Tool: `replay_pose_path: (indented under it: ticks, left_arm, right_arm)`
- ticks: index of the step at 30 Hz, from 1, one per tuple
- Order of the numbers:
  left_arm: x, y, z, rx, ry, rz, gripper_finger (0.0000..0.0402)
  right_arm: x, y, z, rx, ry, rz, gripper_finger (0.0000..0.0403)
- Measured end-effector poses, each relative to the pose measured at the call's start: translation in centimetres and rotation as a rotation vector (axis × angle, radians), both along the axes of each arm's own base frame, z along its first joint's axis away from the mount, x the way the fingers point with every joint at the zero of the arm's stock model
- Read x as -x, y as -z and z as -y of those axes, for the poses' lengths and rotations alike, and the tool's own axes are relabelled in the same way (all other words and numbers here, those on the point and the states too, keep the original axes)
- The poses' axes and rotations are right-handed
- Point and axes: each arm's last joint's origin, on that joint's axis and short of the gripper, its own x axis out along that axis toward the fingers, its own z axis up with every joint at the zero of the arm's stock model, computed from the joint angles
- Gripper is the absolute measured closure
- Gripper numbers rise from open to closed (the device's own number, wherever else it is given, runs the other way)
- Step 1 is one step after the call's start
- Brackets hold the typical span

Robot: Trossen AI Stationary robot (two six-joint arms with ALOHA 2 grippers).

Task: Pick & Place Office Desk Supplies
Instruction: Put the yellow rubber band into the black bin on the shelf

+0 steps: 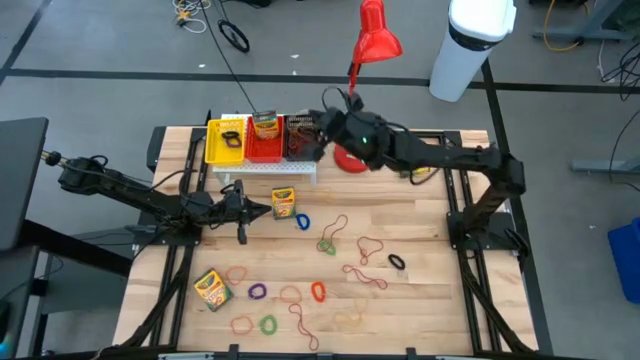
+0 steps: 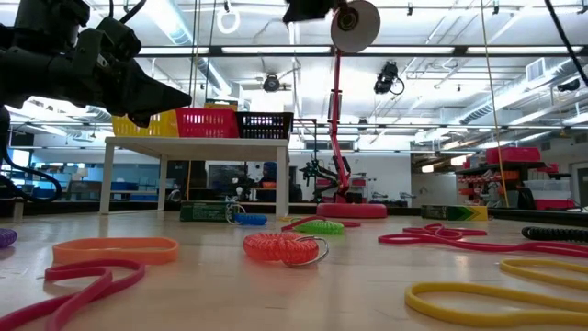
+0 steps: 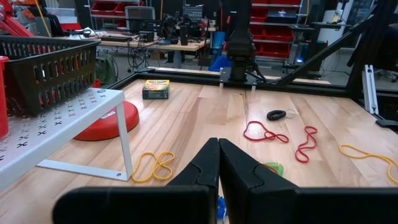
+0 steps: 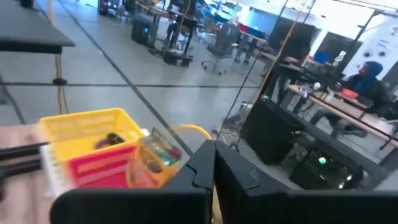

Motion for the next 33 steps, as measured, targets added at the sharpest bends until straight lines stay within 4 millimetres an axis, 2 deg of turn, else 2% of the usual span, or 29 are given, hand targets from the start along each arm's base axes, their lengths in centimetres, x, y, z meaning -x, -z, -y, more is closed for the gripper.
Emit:
replay_pose_path:
  ticks: [5, 9, 16, 33]
  left_arm:
    - [0.0, 0.0, 0.0, 0.000, 0.000, 0.000, 0.0392]
    - [0.0, 0.0, 0.0, 0.000, 0.000, 0.000, 0.0392]
    - [0.0, 0.0, 0.0, 0.000, 0.000, 0.000, 0.0392]
    - [0.0, 0.0, 0.0, 0.000, 0.000, 0.000, 0.0392]
  right_arm:
    - [-0.9, 2.0, 3.7, -0.049, 0.039, 0.006, 0.0391]
    - [-2.5, 4.9, 5.1, -0.120, -0.041, -0.034, 0.0391]
    - [-4.2, 7.6, 5.6, -0.129, -0.060, -0.072, 0.0391]
    - [-3.7, 9.0, 5.5, -0.192, -0.025, -0.195, 0.0386]
